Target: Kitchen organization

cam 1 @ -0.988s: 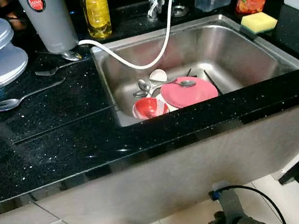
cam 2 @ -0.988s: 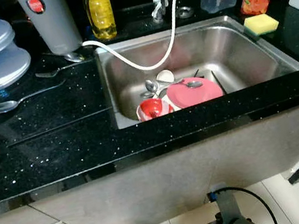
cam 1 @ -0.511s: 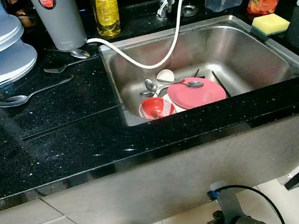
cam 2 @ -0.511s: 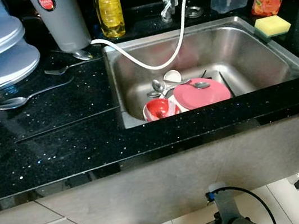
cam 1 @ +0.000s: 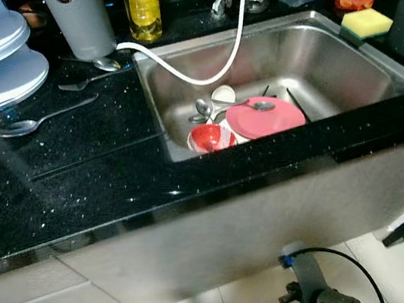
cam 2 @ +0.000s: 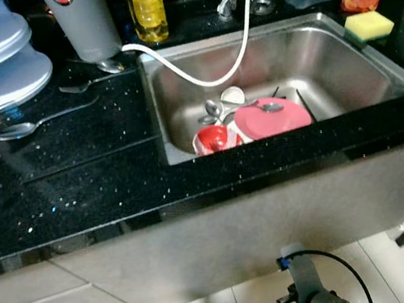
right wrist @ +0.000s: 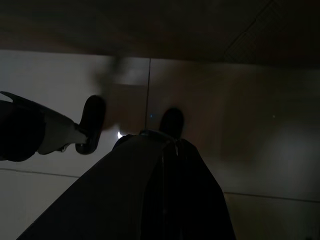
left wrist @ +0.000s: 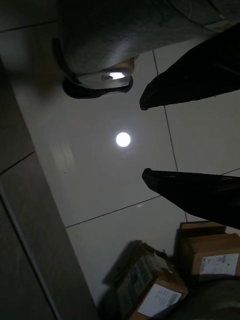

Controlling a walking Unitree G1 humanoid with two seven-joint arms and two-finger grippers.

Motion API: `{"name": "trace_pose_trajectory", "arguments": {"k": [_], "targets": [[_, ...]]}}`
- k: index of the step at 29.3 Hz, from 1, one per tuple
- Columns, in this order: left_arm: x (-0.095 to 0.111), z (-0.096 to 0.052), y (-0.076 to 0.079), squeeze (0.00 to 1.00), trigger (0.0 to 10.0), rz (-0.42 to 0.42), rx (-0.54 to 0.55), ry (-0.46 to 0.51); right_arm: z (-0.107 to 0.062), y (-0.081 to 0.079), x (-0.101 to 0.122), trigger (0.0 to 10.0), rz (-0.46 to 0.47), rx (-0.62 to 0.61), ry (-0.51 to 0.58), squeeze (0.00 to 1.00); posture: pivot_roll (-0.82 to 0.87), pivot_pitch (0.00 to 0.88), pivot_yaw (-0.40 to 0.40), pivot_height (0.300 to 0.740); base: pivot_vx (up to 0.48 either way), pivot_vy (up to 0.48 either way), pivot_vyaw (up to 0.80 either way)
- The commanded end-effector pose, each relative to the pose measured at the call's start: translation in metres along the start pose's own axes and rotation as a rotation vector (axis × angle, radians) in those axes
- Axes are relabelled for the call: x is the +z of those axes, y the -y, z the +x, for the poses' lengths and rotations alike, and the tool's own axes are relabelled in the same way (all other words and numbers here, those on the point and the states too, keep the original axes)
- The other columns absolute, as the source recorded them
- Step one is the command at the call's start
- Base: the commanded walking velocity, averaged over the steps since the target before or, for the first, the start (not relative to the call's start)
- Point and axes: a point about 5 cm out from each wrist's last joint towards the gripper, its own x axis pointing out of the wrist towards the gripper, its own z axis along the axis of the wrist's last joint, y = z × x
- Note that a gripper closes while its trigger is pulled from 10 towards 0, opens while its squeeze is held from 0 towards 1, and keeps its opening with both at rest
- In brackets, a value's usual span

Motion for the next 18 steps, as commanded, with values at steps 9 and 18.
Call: {"name": "trace_pose_trajectory", "arguments": {"k": [9, 18], "targets": [[-0.0062, -0.0018, 0.0026, 0.0, 10.0, 0.006, -0.009, -0.013, -0.0004, -0.0024, -0.0038, 10.0, 0.0, 0.013, -0.009, 0.0, 0.04, 0.065, 0.005, 0.74, -0.324, 0.0, 0.0], [-0.0058, -0.0018, 0.0021, 0.0, 10.0, 0.0, -0.006, -0.01, 0.0007, -0.0034, 0.0007, 10.0, 0.001, 0.019, 0.007, 0.0, 0.04, 0.067, 0.006, 0.74, -0.096, 0.0, 0.0]]}}
